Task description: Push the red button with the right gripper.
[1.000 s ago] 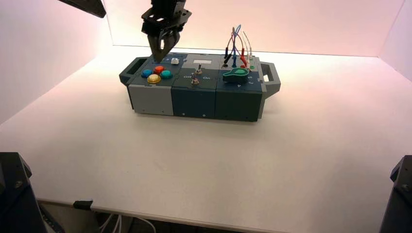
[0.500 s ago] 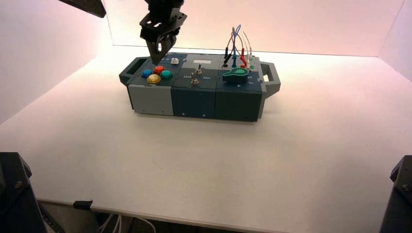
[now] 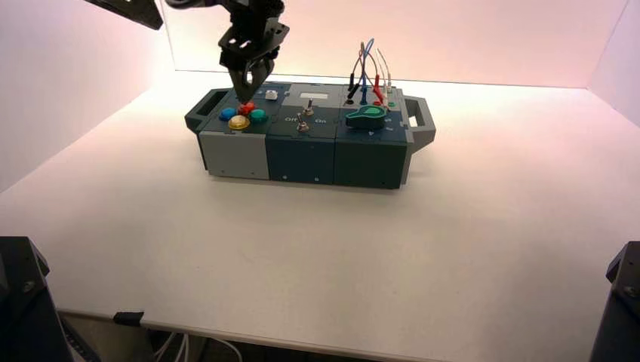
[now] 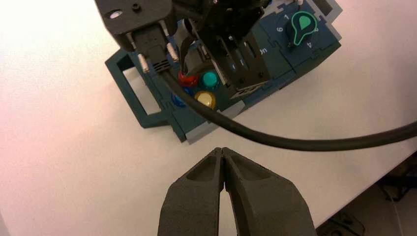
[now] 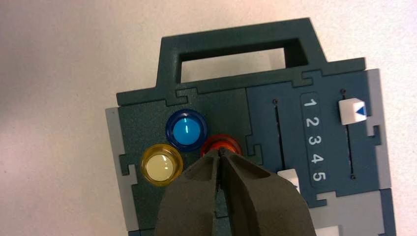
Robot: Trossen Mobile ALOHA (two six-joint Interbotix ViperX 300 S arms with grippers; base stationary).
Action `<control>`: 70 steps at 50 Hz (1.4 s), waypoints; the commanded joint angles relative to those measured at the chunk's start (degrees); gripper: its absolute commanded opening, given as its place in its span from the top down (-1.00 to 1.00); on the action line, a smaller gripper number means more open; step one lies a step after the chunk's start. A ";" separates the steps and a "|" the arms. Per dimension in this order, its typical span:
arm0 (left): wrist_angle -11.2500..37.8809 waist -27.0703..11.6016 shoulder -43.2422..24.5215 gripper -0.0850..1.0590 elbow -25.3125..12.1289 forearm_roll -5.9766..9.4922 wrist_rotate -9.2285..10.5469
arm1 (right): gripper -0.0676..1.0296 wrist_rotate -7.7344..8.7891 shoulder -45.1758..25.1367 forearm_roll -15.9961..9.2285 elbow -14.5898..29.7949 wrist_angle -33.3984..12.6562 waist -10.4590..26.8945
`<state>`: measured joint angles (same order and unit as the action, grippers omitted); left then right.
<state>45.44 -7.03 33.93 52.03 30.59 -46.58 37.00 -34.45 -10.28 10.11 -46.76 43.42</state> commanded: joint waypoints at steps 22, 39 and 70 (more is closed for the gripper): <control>3.08 2.46 1.67 0.90 -1.32 0.62 0.09 | 0.91 0.26 0.62 0.97 3.69 -0.88 0.09; 3.60 2.46 2.20 0.90 -1.49 0.88 0.09 | 0.91 0.00 -0.53 2.99 3.96 -1.76 0.09; 3.25 2.37 2.11 0.90 -1.49 0.97 0.09 | 0.91 -1.14 1.32 2.99 5.27 -6.42 0.09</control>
<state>49.04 -4.83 35.77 52.03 31.20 -46.49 35.95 -36.39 -7.21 13.54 -51.86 43.33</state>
